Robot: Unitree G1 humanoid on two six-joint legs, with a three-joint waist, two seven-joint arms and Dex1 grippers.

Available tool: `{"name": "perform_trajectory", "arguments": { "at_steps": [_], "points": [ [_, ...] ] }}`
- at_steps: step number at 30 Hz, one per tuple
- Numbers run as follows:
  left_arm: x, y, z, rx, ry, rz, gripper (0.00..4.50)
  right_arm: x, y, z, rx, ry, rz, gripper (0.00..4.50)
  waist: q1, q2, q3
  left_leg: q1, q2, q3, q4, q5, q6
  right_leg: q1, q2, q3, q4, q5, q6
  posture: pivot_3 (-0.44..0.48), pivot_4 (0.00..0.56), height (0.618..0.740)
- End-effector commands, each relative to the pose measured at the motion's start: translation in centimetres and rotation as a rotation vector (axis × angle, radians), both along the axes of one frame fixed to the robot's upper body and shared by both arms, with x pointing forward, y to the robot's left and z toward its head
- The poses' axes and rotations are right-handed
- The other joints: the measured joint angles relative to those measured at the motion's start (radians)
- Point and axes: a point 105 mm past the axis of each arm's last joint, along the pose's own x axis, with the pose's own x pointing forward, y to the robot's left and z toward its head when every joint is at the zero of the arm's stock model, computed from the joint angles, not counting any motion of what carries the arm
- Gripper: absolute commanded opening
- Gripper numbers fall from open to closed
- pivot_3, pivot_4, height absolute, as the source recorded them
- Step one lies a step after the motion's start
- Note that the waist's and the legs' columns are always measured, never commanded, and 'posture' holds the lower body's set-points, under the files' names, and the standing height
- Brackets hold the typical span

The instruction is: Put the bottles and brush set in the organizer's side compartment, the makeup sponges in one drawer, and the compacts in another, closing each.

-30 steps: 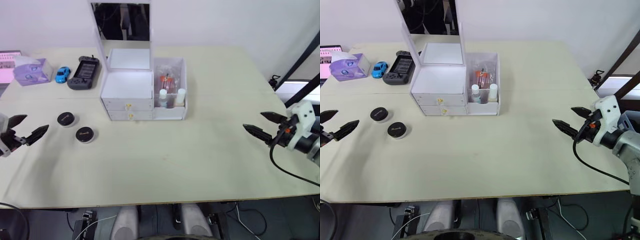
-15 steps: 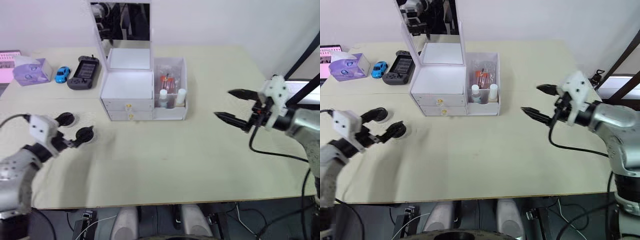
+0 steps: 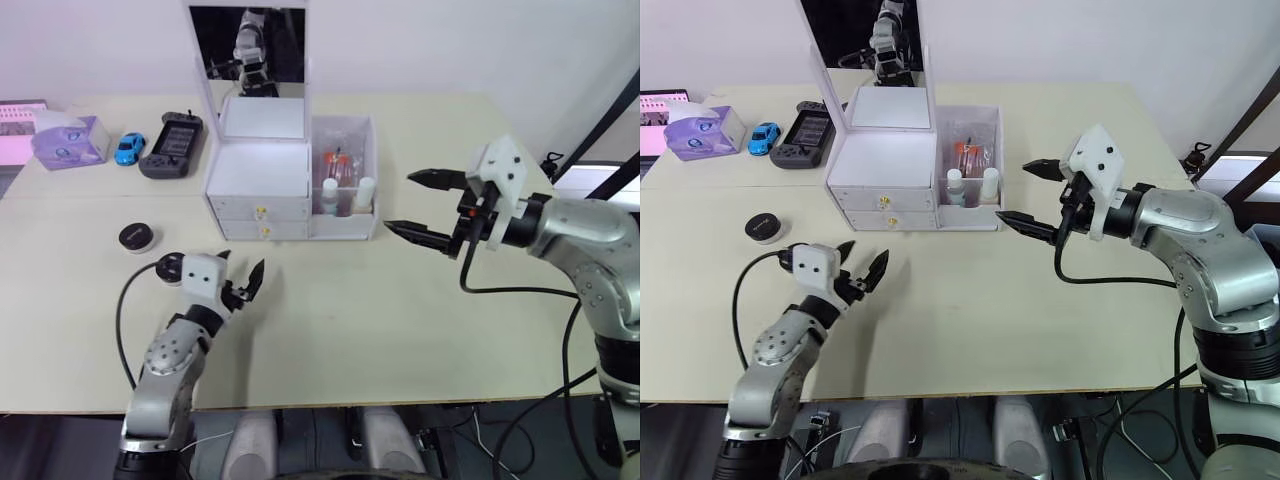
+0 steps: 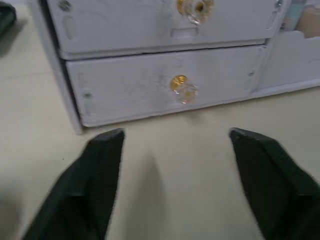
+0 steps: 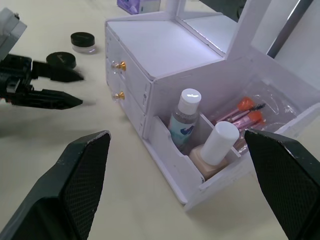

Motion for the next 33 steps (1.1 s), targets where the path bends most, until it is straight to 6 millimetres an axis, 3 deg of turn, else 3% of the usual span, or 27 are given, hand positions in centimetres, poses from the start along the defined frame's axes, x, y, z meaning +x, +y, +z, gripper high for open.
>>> {"name": "perform_trajectory", "arguments": {
  "at_steps": [1,8,21,29,32,33],
  "points": [
    [0.6,-1.5,1.7,-0.046,-0.06,0.036,2.73,-0.5,0.8,0.9,-0.016,-0.031,0.041,4.5,0.0,0.0,0.0,0.0,0.0,0.0,0.0,0.0,0.0,0.0,0.0,0.0,0.0,0.0,0.0,0.0,0.15,0.74],
    [2.2,-2.1,1.9,-0.114,-0.052,0.108,2.73,0.0,1.4,0.8,-0.051,-0.024,0.057,4.5,-0.001,0.0,0.0,0.0,0.0,-0.001,0.001,0.0,0.0,0.0,0.001,0.0,0.0,0.0,0.0,0.0,0.15,0.74],
    [4.2,-3.9,1.7,-0.154,-0.039,0.079,2.73,-0.2,1.2,1.3,-0.075,-0.027,0.047,4.5,0.002,0.0,0.0,-0.001,-0.001,-0.002,0.001,0.0,0.0,0.0,0.001,0.0,-0.001,0.0,0.0,0.0,0.15,0.74],
    [5.0,-3.8,1.6,-0.156,-0.038,0.098,2.73,-0.6,0.6,0.8,-0.096,-0.018,0.024,4.5,0.002,0.0,0.0,-0.001,-0.001,-0.002,0.001,0.0,0.0,0.0,0.001,0.0,-0.001,0.0,0.0,0.0,0.15,0.74],
    [5.1,-3.9,1.3,-0.164,-0.028,0.098,1.88,-0.5,0.2,0.6,-0.112,-0.025,0.001,4.5,0.002,0.0,0.0,-0.001,-0.001,-0.002,0.001,0.0,0.0,0.0,0.001,0.0,-0.001,0.0,0.0,0.0,0.15,0.74],
    [5.1,-3.9,1.3,-0.175,-0.025,0.099,1.35,-0.4,0.1,0.5,-0.113,-0.024,-0.003,4.5,0.002,0.0,0.0,-0.001,-0.001,-0.002,0.001,0.0,0.0,0.0,0.001,0.0,-0.001,0.0,0.0,0.0,0.15,0.74]
  ]
}}
